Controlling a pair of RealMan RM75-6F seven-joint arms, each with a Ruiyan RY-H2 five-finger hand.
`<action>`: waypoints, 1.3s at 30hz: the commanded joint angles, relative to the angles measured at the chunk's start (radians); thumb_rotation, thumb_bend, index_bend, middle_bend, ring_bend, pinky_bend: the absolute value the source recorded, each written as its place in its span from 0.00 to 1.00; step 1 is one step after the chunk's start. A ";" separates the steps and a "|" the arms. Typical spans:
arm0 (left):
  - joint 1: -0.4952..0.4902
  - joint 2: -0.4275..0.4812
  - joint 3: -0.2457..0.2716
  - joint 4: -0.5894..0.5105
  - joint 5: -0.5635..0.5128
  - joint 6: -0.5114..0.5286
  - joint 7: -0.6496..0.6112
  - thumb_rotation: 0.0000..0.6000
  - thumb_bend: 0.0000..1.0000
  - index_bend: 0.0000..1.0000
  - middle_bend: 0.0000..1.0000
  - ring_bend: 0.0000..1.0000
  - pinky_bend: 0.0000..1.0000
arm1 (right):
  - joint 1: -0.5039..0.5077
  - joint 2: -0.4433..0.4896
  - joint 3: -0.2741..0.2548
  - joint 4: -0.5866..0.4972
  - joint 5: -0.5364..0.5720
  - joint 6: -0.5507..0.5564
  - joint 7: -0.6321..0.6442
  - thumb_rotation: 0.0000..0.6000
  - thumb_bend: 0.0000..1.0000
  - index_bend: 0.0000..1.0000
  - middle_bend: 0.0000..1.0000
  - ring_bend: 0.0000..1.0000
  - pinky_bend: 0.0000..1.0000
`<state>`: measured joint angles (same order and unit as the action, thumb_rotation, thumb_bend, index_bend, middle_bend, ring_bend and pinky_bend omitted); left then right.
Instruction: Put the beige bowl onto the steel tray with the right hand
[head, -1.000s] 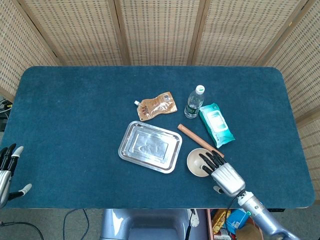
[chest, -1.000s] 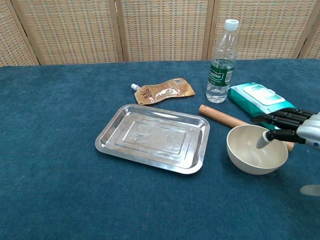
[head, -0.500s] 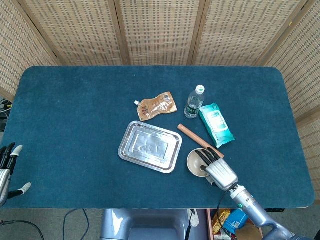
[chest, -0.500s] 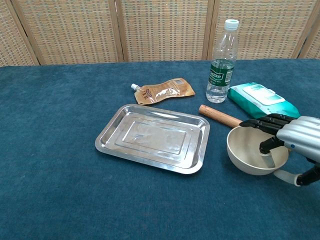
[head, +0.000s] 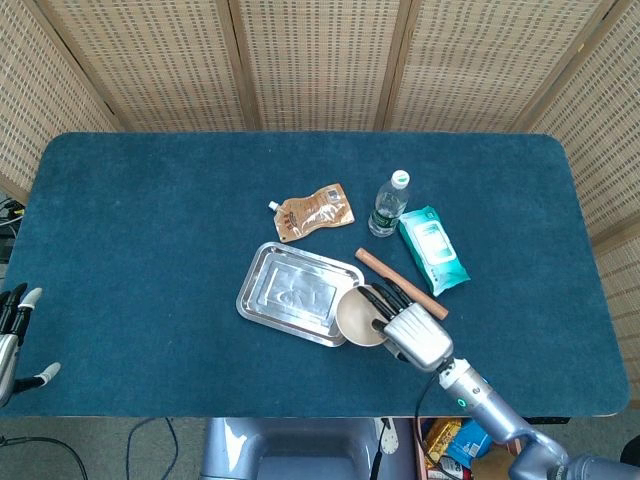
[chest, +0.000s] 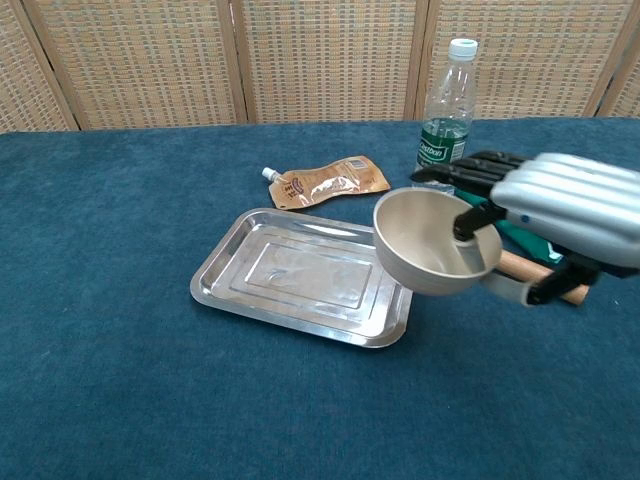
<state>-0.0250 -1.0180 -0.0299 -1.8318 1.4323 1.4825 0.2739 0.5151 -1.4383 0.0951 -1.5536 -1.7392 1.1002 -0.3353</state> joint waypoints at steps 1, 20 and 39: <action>-0.011 -0.002 -0.008 0.006 -0.018 -0.017 -0.001 1.00 0.00 0.00 0.00 0.00 0.00 | 0.131 -0.020 0.117 -0.083 0.106 -0.158 -0.156 1.00 0.46 0.65 0.00 0.00 0.00; -0.057 -0.008 -0.049 0.039 -0.165 -0.091 -0.001 1.00 0.00 0.00 0.00 0.00 0.00 | 0.409 -0.315 0.176 0.271 0.339 -0.349 -0.302 1.00 0.46 0.65 0.00 0.00 0.00; -0.064 -0.006 -0.037 0.029 -0.159 -0.090 -0.003 1.00 0.00 0.00 0.00 0.00 0.00 | 0.342 -0.165 0.132 0.083 0.410 -0.213 -0.357 1.00 0.28 0.00 0.00 0.00 0.00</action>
<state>-0.0889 -1.0250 -0.0686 -1.8018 1.2706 1.3926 0.2732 0.8902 -1.6549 0.2311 -1.4062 -1.3387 0.8368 -0.6752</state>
